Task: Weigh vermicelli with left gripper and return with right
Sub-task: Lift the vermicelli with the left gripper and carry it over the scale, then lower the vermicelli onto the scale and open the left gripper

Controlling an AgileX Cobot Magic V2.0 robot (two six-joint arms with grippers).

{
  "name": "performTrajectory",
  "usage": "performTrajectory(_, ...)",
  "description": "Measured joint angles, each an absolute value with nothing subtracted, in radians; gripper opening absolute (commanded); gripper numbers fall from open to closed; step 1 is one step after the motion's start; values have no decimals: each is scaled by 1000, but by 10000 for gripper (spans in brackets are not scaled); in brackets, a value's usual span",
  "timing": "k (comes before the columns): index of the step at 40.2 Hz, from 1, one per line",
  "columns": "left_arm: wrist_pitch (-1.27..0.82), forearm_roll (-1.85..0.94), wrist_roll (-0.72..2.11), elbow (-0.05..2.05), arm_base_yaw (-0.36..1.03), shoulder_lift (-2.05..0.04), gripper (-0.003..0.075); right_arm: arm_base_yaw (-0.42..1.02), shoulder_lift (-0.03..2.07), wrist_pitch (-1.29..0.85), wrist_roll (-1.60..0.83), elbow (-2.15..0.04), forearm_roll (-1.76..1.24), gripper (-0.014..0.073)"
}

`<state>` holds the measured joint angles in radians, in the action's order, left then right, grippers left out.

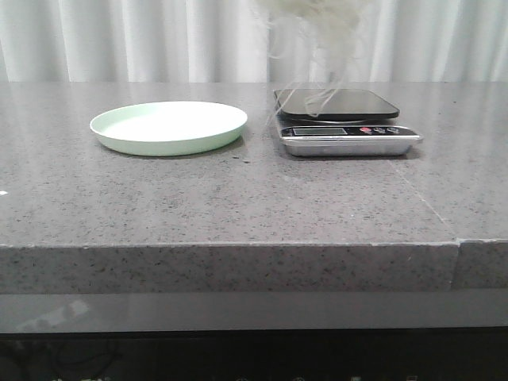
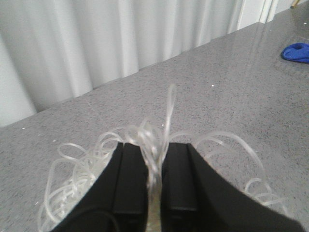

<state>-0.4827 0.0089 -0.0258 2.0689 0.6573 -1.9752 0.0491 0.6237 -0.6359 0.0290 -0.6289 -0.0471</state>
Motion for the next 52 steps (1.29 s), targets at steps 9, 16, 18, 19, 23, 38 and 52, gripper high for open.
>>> performTrajectory(9, -453, 9, -26, 2186, 662, -2117, 154, 49, 624, -636, 29, -629, -47, 540)
performTrajectory(16, -446, 7, -26, 2201, 662, -2176, 160, 49, 624, -636, 29, -629, -47, 540)
performTrajectory(18, -446, 7, -26, 2201, 662, -2190, 165, 49, 624, -636, 29, -629, -47, 540)
performTrajectory(19, -448, 0, -26, 2201, 662, -2193, 176, 49, 624, -636, 29, -629, -47, 540)
performTrajectory(23, -467, 0, -26, 2201, 662, -2210, 256, 49, 624, -637, 29, -629, -47, 540)
performTrajectory(38, -517, -9, -26, 2203, 662, -2212, 441, 49, 624, -640, 29, -629, -47, 540)
performTrajectory(52, -619, 0, -26, 2203, 663, -2049, 440, 49, 624, -640, 29, -629, -47, 540)
